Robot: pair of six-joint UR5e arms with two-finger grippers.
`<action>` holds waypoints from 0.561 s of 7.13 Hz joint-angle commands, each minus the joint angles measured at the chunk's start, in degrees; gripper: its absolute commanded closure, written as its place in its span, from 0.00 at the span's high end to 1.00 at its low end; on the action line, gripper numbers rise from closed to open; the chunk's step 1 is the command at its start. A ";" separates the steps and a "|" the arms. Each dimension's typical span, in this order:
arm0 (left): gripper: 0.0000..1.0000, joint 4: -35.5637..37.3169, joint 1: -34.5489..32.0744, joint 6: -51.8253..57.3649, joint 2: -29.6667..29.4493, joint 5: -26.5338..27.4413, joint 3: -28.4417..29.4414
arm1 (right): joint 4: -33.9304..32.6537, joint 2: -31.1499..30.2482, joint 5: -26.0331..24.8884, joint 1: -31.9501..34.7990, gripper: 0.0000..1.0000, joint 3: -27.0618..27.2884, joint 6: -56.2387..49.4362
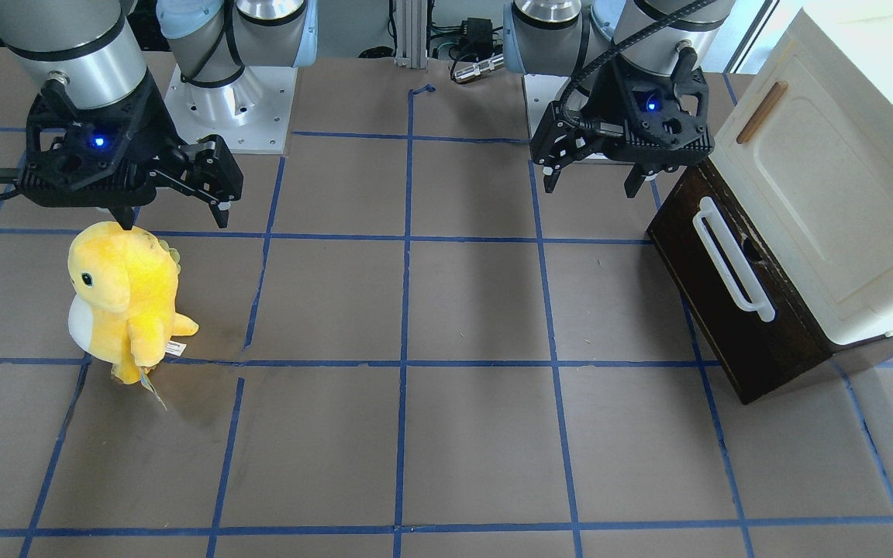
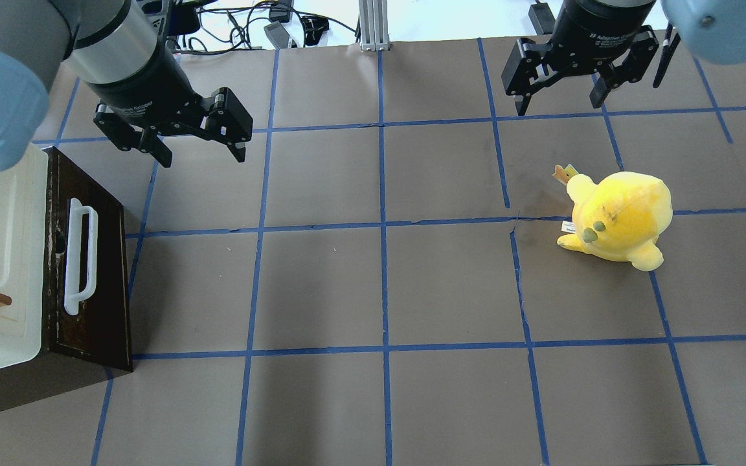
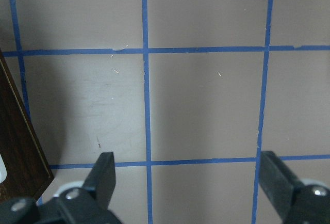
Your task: Pull drawer sideways
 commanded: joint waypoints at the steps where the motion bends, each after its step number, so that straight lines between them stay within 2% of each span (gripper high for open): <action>1: 1.00 -0.20 -0.04 -0.26 0.05 -0.27 0.10 | 0.00 0.00 0.00 0.00 1.00 0.00 -0.04; 4: 1.00 -0.29 0.04 0.26 -0.04 -0.71 -0.07 | 0.00 0.00 0.00 0.00 1.00 0.00 0.05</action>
